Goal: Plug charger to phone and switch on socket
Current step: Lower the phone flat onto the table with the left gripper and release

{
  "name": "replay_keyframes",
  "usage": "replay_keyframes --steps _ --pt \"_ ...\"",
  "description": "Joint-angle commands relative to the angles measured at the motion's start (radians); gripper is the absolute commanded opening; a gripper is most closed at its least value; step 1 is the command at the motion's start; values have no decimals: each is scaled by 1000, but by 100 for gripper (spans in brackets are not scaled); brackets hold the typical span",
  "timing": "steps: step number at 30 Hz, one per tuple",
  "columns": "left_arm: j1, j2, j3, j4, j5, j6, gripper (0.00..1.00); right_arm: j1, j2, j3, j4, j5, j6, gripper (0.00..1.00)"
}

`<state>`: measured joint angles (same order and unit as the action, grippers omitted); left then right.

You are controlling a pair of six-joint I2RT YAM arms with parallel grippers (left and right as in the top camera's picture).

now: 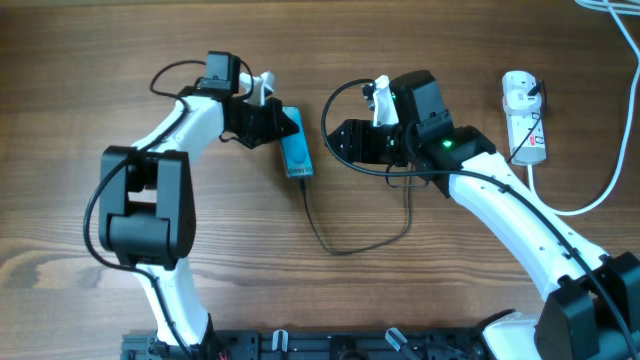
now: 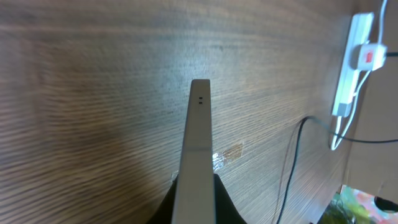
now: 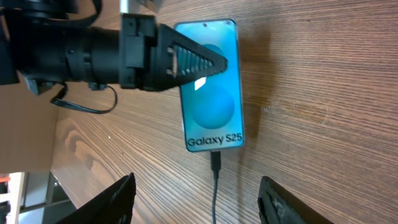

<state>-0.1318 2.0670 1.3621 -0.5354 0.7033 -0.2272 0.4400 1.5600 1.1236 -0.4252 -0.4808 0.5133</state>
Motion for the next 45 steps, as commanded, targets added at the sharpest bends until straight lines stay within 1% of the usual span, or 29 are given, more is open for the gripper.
replay_keyframes --steps 1,7,8,11,12,16,19,22,24,25,26,29,32,36,38,39,41,43,45 --pt "-24 37 -4 -19 9 -16 4 -3 -12 13 -13 23 -18 64" --pt "-35 77 -4 -34 -2 -17 4 -3 -12 13 -44 49 -21 64" --pt "-35 77 -4 -33 -2 -17 8 -3 -12 13 -44 52 -20 64" --pt "-35 77 -4 -40 -18 -17 25 -2 -12 13 -44 57 -21 64" --pt "-35 77 -4 -45 -36 -17 28 -2 -12 13 -45 60 -21 64" --pt "-35 77 -4 -52 -59 -17 30 -2 -12 13 -45 64 -21 64" --pt "-35 77 -4 -57 -78 -17 37 -2 -12 13 -46 65 -24 64" --pt "-35 77 -4 -76 -132 -17 40 -2 -12 13 -48 67 -42 64" --pt "-35 77 -4 -89 -179 -17 45 -2 -12 13 -48 67 -42 64" --pt "-35 77 -4 -98 -206 -17 49 -2 -12 13 -48 67 -42 64" --pt "-35 77 -4 -113 -261 -24 53 -2 -12 13 -48 67 -42 64" --pt "-35 77 -4 -154 -423 -45 59 -2 -12 13 -47 68 -43 64" --pt "-35 77 -4 -165 -509 -51 63 -2 -12 13 -47 68 -43 65" --pt "-35 77 -4 -164 -516 -74 65 -2 -12 13 -49 68 -44 65" --pt "-35 77 -3 -166 -515 -75 69 -2 -12 13 -56 83 -46 66" --pt "-35 74 -2 -180 -515 -81 72 -2 -12 13 -58 86 -86 69" --pt "-35 63 -1 -196 -515 -81 72 -2 -12 13 -66 88 -132 71" --pt "-35 26 0 -207 -522 -80 72 -2 -12 13 -87 103 -151 73" --pt "-35 -61 0 -216 -523 -80 72 -2 -12 13 -116 127 -152 74"
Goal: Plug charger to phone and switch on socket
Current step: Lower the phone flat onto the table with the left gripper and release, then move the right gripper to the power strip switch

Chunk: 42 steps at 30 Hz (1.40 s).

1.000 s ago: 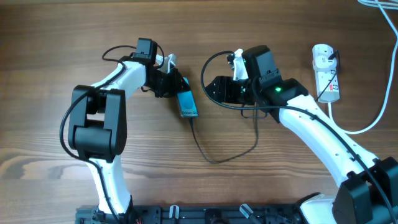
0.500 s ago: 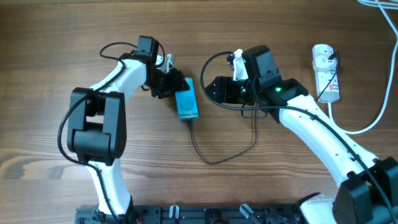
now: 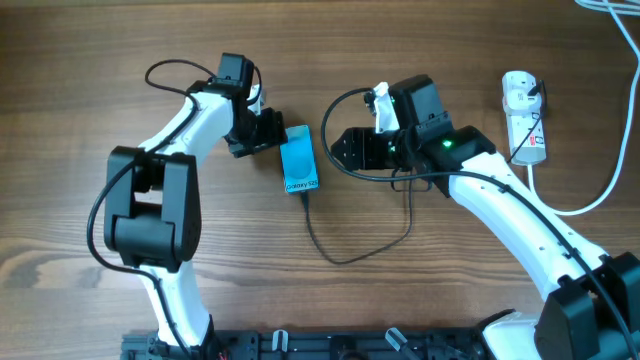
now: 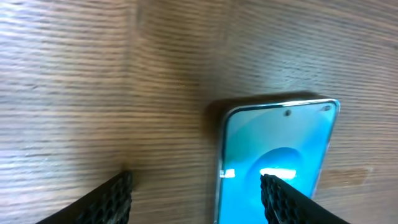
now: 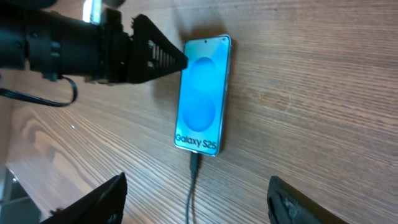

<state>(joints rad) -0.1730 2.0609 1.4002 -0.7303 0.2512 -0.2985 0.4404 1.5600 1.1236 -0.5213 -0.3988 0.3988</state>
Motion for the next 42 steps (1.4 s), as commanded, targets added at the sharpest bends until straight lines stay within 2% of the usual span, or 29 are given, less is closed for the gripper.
replay_keyframes --steps 1,3,5,6,8,11,12,15,16,17,19,24,29,33,42 --pt "6 -100 -39 -23 -71 -9 72 -3 -12 13 -25 45 -40 74" --pt "6 -209 -39 -31 -70 -9 72 -3 -12 13 -29 45 -40 74" --pt "6 -324 -39 -43 -71 -8 73 -2 -12 15 -41 43 -40 81" --pt "6 -386 -39 -49 -70 -8 74 -3 -12 21 -63 40 -52 81" --pt "6 -505 -39 -62 -70 -9 78 -3 -19 37 -104 45 -84 76" --pt "6 -627 -39 -80 -70 -3 79 -20 -42 74 -140 45 -85 65" --pt "6 -670 -39 -85 -70 3 79 -41 -58 96 -154 45 -85 59" --pt "6 -760 -39 -98 -71 3 94 -130 -85 170 -236 44 -80 37" --pt "6 -771 -39 -98 -71 2 96 -156 -85 192 -268 44 -80 31" --pt "6 -782 -39 -98 -71 2 100 -200 -85 224 -313 45 -82 18" --pt "6 -785 -39 -98 -70 2 100 -299 -86 253 -352 44 -84 4" --pt "6 -782 -39 -98 -71 2 100 -524 -85 253 -330 45 -95 4" --pt "6 -782 -39 -98 -70 2 100 -695 -80 253 -282 108 -108 4" --pt "6 -782 -39 -98 -70 2 100 -812 -55 252 -216 74 -113 4" --pt "6 -782 -39 -98 -70 2 100 -933 143 252 -137 47 -137 4"
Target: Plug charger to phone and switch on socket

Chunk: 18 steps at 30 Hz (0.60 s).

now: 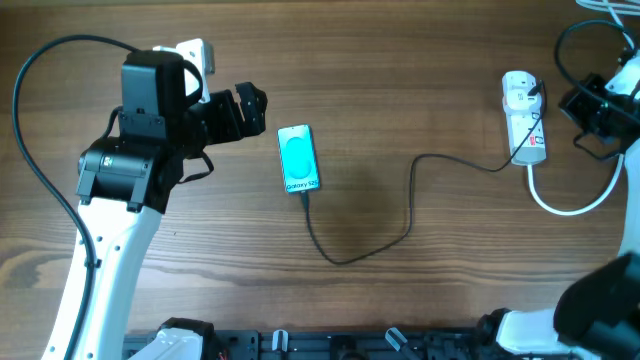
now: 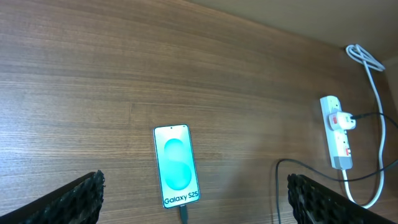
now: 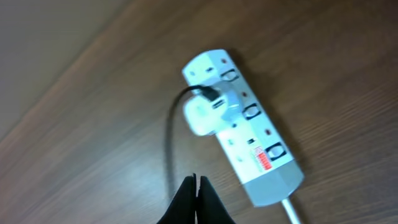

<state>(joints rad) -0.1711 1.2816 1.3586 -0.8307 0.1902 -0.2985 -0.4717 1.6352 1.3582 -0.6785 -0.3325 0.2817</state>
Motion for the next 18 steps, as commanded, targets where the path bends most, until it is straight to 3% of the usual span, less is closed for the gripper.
replay_keyframes --steps 1,18 --pt "4 -2 3 2 -9 2 100 -23 93 18 35 -19 -20 4" --pt "4 -2 3 3 -9 2 100 -23 399 16 238 -16 -45 4"
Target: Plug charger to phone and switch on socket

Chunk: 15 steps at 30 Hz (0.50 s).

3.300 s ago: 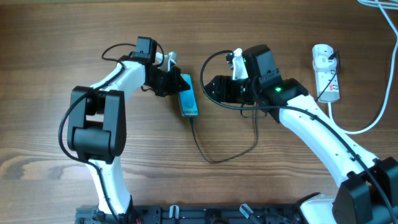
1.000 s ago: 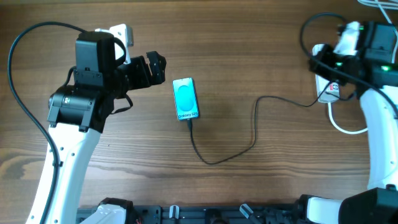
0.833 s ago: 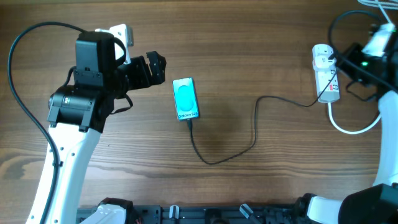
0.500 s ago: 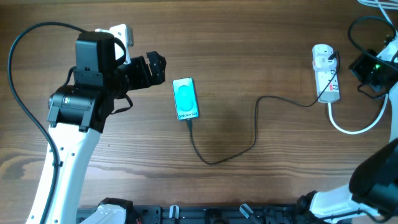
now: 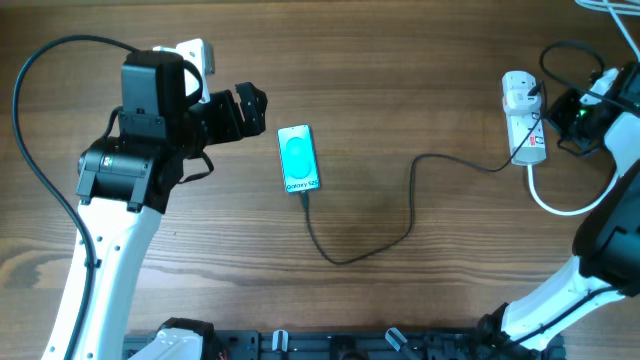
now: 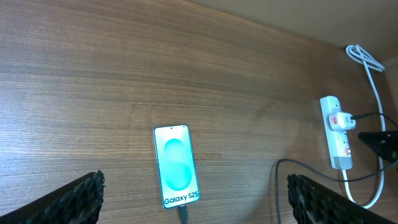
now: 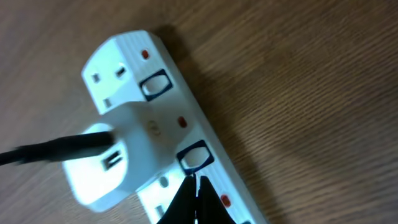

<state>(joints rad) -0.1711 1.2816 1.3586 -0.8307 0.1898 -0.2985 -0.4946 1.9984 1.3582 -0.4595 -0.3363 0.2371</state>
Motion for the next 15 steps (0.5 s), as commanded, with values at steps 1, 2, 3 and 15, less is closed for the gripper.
replay_keyframes --steps 1,2,3,15 --pt "4 -2 3 3 -9 2 100 0 41 16 24 -11 -2 4" --pt "4 -2 3 3 -9 2 100 0 46 14 32 -11 -3 4" --pt "4 -2 3 3 -9 2 100 0 51 14 40 -11 -9 4" --pt "4 -2 3 3 -9 2 100 3 100 14 79 -68 -106 4"
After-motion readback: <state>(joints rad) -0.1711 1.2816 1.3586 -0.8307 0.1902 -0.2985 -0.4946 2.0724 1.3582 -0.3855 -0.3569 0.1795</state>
